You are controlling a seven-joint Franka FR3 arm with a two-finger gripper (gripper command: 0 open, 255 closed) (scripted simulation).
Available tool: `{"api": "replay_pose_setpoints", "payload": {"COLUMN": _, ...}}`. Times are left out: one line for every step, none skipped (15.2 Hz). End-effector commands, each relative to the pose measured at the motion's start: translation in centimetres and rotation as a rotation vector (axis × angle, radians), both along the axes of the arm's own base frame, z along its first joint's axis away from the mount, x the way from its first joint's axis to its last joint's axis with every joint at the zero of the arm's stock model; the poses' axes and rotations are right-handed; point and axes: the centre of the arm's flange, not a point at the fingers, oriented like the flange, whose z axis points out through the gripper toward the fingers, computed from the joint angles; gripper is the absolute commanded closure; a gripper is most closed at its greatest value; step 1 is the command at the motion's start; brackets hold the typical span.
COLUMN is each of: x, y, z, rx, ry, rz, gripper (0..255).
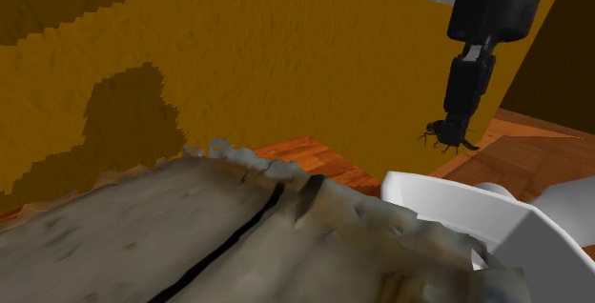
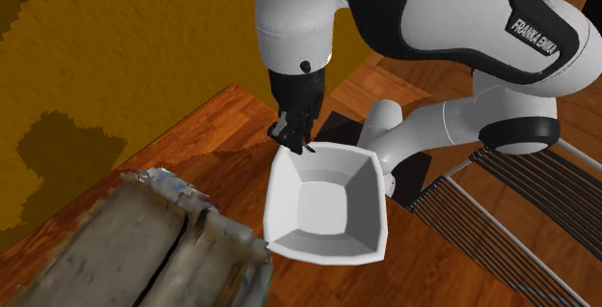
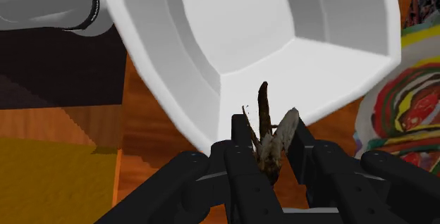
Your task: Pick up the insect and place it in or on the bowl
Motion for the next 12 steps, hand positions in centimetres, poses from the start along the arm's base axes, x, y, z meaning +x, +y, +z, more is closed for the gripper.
{"api": "replay_pose_setpoints", "payload": {"x": -2.5, "y": 1.2, "z": 0.2, "rx": -0.001, "ry": 0.001, "rz": -0.001, "gripper": 255}}
{"api": "replay_pose_setpoints", "payload": {"x": -3.8, "y": 1.7, "z": 0.3, "rx": -0.001, "ry": 0.001, "rz": -0.001, "gripper": 255}}
{"api": "replay_pose_setpoints", "payload": {"x": -5.0, "y": 2.1, "z": 0.3, "rx": -0.001, "ry": 0.001, "rz": -0.001, "gripper": 255}}
{"api": "replay_pose_setpoints", "payload": {"x": -6.3, "y": 2.5, "z": 0.4, "rx": -0.001, "ry": 0.001, "rz": -0.001, "gripper": 255}}
{"api": "replay_pose_setpoints", "payload": {"x": -7.5, "y": 2.9, "z": 0.4, "rx": -0.001, "ry": 0.001, "rz": -0.001, "gripper": 255}}
{"api": "replay_pose_setpoints", "payload": {"x": -8.3, "y": 3.2, "z": 0.4, "rx": -0.001, "ry": 0.001, "rz": -0.001, "gripper": 255}}
{"api": "replay_pose_setpoints", "payload": {"x": -8.3, "y": 3.2, "z": -0.1, "rx": -0.001, "ry": 0.001, "rz": -0.001, "gripper": 255}}
{"api": "replay_pose_setpoints", "payload": {"x": -8.3, "y": 3.2, "z": -0.6, "rx": -0.001, "ry": 0.001, "rz": -0.001, "gripper": 255}}
{"api": "replay_pose_setpoints", "payload": {"x": -8.3, "y": 3.2, "z": -1.2, "rx": -0.001, "ry": 0.001, "rz": -0.001, "gripper": 255}}
{"api": "replay_pose_setpoints", "payload": {"x": -8.3, "y": 3.2, "z": -1.7, "rx": -0.001, "ry": 0.001, "rz": -0.001, "gripper": 255}}
{"api": "replay_pose_setpoints", "payload": {"x": -8.3, "y": 3.2, "z": -2.2, "rx": -0.001, "ry": 0.001, "rz": -0.001, "gripper": 255}}
{"api": "replay_pose_setpoints", "payload": {"x": -8.3, "y": 3.2, "z": -2.7, "rx": -0.001, "ry": 0.001, "rz": -0.001, "gripper": 255}}
